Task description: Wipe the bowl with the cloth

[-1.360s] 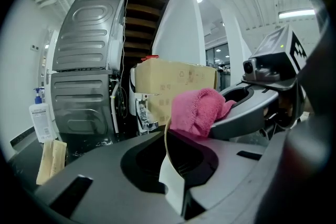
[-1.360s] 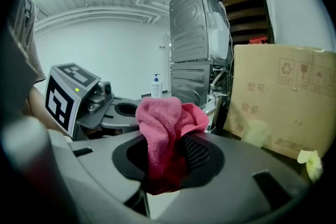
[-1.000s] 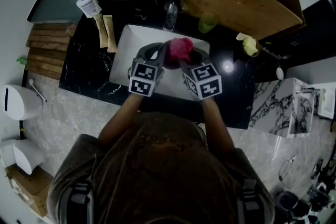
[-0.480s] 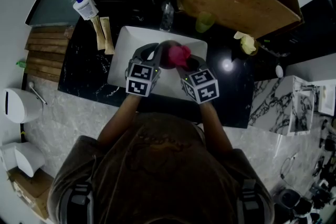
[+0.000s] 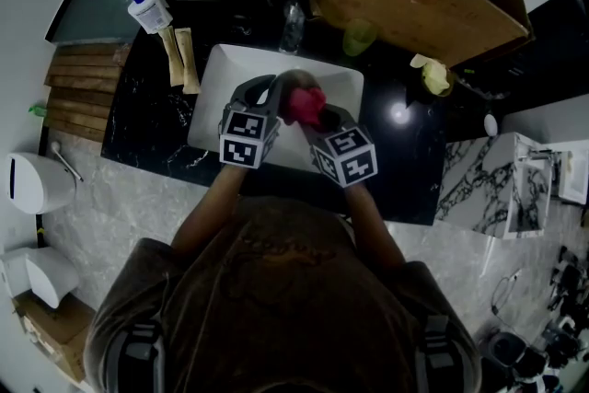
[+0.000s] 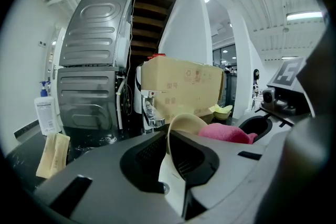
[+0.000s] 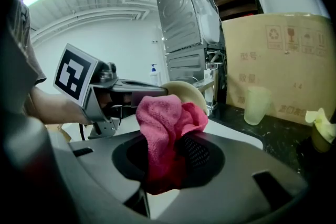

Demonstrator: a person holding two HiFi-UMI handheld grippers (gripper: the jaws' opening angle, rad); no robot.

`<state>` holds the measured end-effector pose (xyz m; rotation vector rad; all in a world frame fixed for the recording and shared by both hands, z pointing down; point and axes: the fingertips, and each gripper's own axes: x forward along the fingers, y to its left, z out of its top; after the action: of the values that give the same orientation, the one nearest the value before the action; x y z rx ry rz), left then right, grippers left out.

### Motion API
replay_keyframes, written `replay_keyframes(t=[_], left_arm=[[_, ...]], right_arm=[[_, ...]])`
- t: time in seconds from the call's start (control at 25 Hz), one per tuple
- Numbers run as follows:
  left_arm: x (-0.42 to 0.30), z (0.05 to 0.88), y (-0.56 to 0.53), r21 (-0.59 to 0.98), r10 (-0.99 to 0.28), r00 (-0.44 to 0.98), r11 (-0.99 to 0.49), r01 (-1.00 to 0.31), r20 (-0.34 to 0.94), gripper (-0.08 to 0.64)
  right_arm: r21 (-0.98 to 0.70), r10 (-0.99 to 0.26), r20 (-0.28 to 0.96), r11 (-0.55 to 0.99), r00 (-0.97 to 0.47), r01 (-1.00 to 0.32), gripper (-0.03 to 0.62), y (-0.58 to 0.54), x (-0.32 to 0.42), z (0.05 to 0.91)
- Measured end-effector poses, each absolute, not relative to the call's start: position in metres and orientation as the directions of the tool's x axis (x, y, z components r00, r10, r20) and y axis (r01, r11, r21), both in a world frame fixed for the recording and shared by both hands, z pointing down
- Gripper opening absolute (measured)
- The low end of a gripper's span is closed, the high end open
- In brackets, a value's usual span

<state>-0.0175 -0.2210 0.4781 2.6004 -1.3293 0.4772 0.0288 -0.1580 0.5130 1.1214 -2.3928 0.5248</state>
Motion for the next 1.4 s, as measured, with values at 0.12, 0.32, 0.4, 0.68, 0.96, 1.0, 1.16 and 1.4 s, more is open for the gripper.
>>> replay_keyframes(t=[0.12, 0.32, 0.4, 0.68, 0.96, 1.0, 1.16, 1.4], left_arm=[[-0.017, 0.479, -0.220, 0.018, -0.754, 0.547, -0.582, -0.813, 0.364, 0.034], [-0.017, 0.481, -0.218, 0.019, -0.754, 0.543, -0.578, -0.816, 0.370, 0.032], [-0.019, 0.484, -0.218, 0.025, -0.754, 0.539, -0.573, -0.819, 0.374, 0.031], [-0.030, 0.496, -0.218, 0.040, -0.756, 0.521, -0.553, -0.832, 0.396, 0.031], [-0.032, 0.502, -0.215, 0.067, -0.748, 0.528, -0.552, -0.831, 0.402, 0.028], [-0.031, 0.503, -0.215, 0.070, -0.745, 0.530, -0.553, -0.830, 0.406, 0.028], [-0.034, 0.507, -0.212, 0.088, -0.736, 0.532, -0.550, -0.830, 0.419, 0.028], [-0.058, 0.516, -0.215, 0.075, -0.756, 0.492, -0.514, -0.854, 0.432, 0.022]], right_arm=[[-0.157, -0.607, 0.537, 0.610, -0.586, -0.777, 0.115, -0.157, 0.022, 0.514], [-0.178, -0.600, 0.513, 0.625, -0.614, -0.760, 0.115, -0.155, 0.011, 0.512], [-0.187, -0.599, 0.509, 0.624, -0.618, -0.759, 0.115, -0.155, 0.012, 0.513], [-0.197, -0.623, 0.505, 0.590, -0.597, -0.783, 0.115, -0.159, 0.034, 0.512], [-0.208, -0.644, 0.482, 0.575, -0.595, -0.791, 0.115, -0.158, 0.050, 0.508], [-0.212, -0.644, 0.480, 0.573, -0.595, -0.792, 0.115, -0.157, 0.050, 0.509], [-0.233, -0.650, 0.469, 0.562, -0.598, -0.793, 0.115, -0.153, 0.055, 0.510], [-0.252, -0.678, 0.489, 0.493, -0.549, -0.833, 0.115, -0.152, 0.082, 0.522]])
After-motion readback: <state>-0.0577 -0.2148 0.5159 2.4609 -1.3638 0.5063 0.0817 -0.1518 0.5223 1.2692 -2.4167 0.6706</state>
